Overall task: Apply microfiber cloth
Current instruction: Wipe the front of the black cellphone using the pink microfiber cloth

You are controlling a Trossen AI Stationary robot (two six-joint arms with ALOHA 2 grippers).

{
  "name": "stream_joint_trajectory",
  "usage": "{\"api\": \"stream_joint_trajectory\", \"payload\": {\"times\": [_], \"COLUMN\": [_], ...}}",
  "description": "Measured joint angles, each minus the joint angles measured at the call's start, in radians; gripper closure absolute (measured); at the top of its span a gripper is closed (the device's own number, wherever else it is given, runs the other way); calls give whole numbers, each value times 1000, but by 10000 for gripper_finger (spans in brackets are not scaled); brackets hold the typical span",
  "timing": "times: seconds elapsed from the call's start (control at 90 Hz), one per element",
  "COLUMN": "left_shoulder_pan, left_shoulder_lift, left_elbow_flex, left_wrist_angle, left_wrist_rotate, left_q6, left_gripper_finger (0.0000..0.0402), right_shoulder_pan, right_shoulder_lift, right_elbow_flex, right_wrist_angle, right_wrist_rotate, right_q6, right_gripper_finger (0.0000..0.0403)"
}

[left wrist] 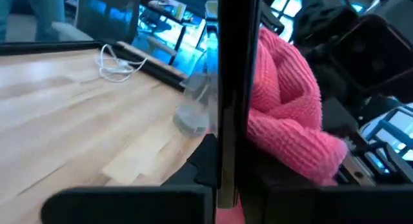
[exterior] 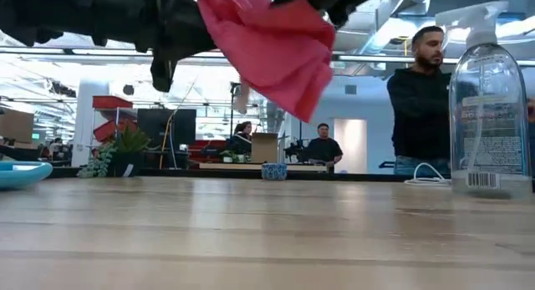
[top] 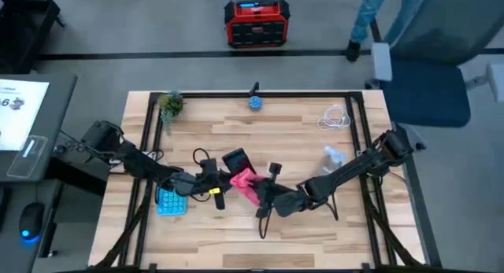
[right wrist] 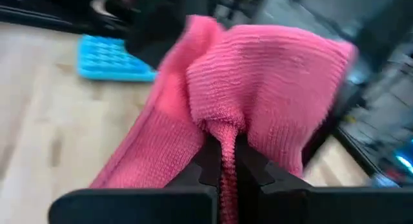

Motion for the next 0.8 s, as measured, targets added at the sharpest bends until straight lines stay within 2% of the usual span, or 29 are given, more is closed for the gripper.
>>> {"api": "stream_joint_trajectory", "payload": {"times": [0.1, 0.244, 0.3, 0.367, 0.444, 0.589, 0.667, 0.733, 0.8], "left_shoulder_pan": [-10, -20, -23, -23, -25, -26, -27, -29, -33], "left_shoulder_lift": [0, 0, 0, -1, -1, -1, -1, -1, -1], "left_elbow_flex": [2, 4, 4, 4, 4, 3, 3, 3, 3], "left_wrist_angle": [9, 59, 61, 68, 72, 76, 81, 83, 83], "left_wrist_rotate": [-6, -57, -69, -72, -70, -53, -52, -51, -60], "left_q6": [29, 54, 64, 71, 79, 89, 88, 87, 87], "left_gripper_finger": [392, 392, 392, 392, 392, 392, 392, 392, 392], "right_shoulder_pan": [0, 34, 42, 47, 47, 19, 1, -9, -15], "right_shoulder_lift": [0, 0, 0, 0, 0, -1, 0, 0, 0], "right_elbow_flex": [1, 3, 3, 3, 3, 3, 3, 3, 3], "right_wrist_angle": [-14, -28, -26, -9, 2, 19, 50, 65, 60], "right_wrist_rotate": [6, 297, 362, 378, 328, 74, -29, -58, -42], "right_q6": [-30, 49, 61, 62, 63, 42, 9, -9, -13], "right_gripper_finger": [403, 403, 403, 403, 403, 403, 403, 403, 403]}}
